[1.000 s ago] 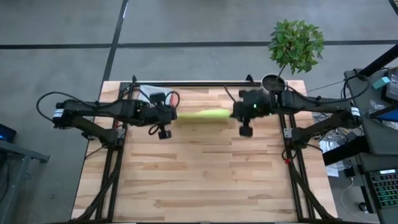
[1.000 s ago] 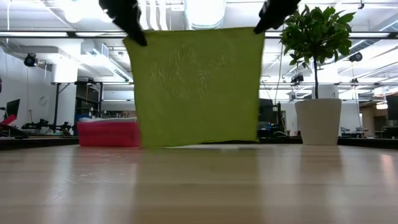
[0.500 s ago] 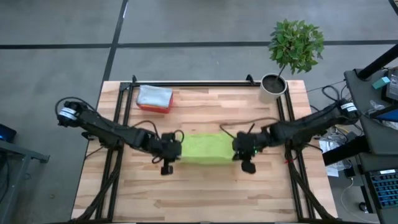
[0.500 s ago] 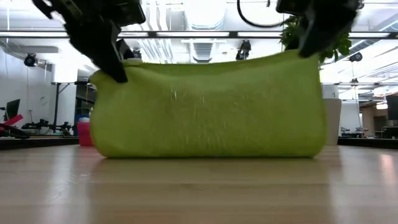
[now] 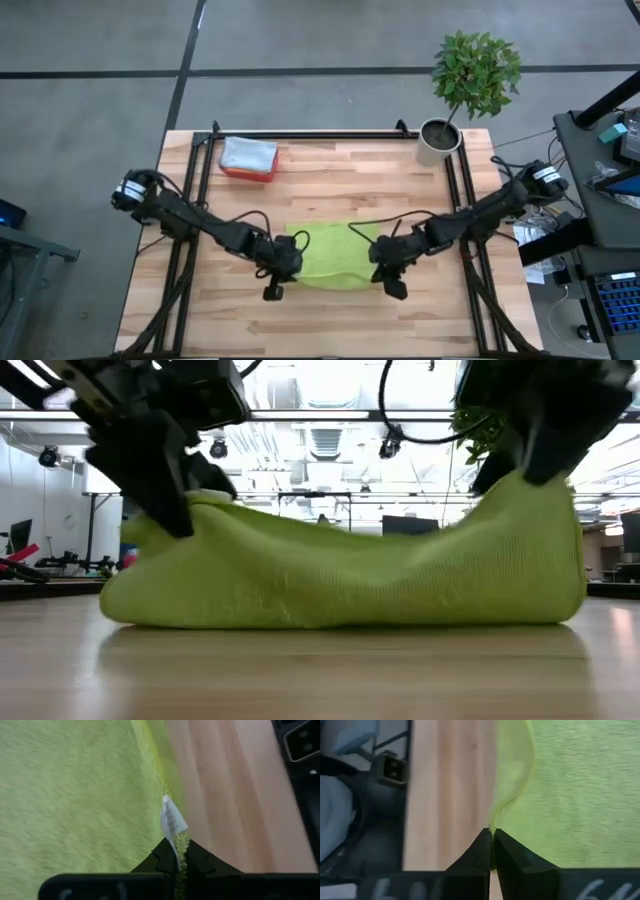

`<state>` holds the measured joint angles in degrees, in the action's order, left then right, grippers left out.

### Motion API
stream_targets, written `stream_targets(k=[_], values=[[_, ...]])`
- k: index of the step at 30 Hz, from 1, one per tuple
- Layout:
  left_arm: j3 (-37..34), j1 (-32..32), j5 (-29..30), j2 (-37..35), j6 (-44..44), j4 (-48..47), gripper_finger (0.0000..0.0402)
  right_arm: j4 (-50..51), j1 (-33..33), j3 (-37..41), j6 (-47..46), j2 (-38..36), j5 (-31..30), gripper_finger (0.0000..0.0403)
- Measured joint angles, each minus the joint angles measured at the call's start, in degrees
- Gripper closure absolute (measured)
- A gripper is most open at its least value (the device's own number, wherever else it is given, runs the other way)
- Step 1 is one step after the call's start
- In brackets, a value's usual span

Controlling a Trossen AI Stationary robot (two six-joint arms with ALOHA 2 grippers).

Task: Fold microfiber towels
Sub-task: Fold the light green microfiber cloth

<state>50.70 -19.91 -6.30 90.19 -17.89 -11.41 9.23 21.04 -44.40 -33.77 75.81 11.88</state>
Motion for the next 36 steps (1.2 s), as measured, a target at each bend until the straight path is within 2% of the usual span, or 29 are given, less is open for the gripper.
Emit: stream_targets(k=[4, 9, 15, 18, 22, 36], values=[[-0.28, 2.89, 0.41, -0.02, 4.42, -0.56, 0.0402, 4.02, -3.93, -0.02, 0.96, 0.97, -1.23, 0.0394], [-0.42, 7.48, 1.04, -0.09, 5.43, -5.25, 0.0402, 10.65, -8.59, -0.02, 3.44, 0.70, -3.58, 0.0394], [-0.48, 12.20, 7.79, -0.09, 5.37, -9.36, 0.0402, 12.34, -12.84, -0.05, 6.14, 0.69, -4.77, 0.0394], [-0.48, 13.79, 8.47, -0.05, 6.11, -9.19, 0.0402, 13.17, -14.27, -0.05, 7.39, 0.79, -7.27, 0.0394], [-0.50, 15.09, 8.67, 0.09, 7.81, -9.17, 0.0402, 13.71, -16.19, -0.05, 7.89, 0.79, -10.44, 0.0394], [-0.55, 16.32, 13.82, 0.09, 8.14, -9.06, 0.0402, 13.78, -19.59, -0.05, 10.88, 0.85, -10.56, 0.0394]])
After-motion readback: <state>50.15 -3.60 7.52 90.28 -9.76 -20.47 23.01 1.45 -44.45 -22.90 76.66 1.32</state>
